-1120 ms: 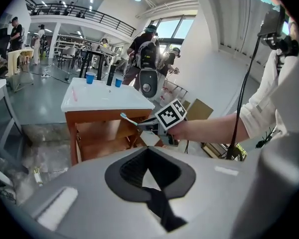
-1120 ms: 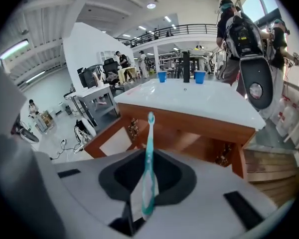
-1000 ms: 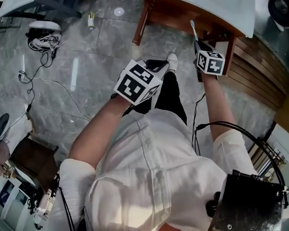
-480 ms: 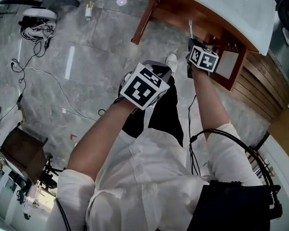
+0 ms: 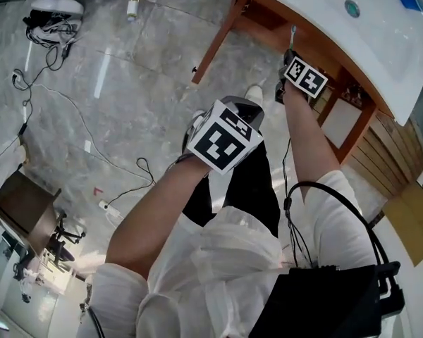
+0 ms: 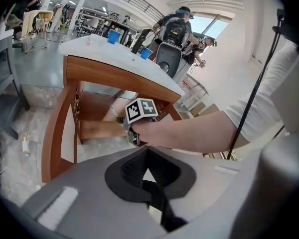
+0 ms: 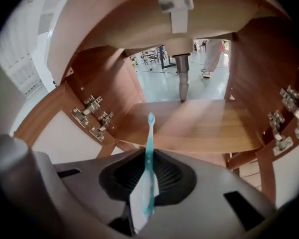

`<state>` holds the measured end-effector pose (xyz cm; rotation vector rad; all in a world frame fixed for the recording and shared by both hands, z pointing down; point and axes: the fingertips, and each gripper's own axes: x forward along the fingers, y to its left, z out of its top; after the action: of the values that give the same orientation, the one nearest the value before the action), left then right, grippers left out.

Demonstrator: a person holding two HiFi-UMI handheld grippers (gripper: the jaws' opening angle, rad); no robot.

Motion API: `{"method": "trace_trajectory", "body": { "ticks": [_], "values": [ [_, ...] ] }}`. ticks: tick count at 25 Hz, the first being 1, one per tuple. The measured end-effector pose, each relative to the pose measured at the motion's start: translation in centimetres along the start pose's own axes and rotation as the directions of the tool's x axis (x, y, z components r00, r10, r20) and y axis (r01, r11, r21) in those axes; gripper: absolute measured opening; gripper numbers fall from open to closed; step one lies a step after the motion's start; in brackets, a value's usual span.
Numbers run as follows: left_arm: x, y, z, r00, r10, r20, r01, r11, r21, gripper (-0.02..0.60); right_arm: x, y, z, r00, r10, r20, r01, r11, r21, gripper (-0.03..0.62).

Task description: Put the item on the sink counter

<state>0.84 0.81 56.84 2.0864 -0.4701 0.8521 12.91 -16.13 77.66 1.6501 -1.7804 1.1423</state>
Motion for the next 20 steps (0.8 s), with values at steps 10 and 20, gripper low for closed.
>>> {"method": "trace_trajectory", "body": {
  "ticks": [10,20],
  "values": [
    [5.3,4.5,1.1,0.999,0.014,0.035,-0.012,0.998,-0.061,0.003,9.6,-1.9,2.7,1.000,-0.011,0.029,0.011,1.000,-0.021,0.048],
    [7.1,6.1,0.7,0.999,0.002,0.043,0.001,0.998,-0.064,0.003,12.9,-2.3,4.0,0.997,-0.030,0.073,0.034,0.998,-0.051,0.048]
  ]
}}
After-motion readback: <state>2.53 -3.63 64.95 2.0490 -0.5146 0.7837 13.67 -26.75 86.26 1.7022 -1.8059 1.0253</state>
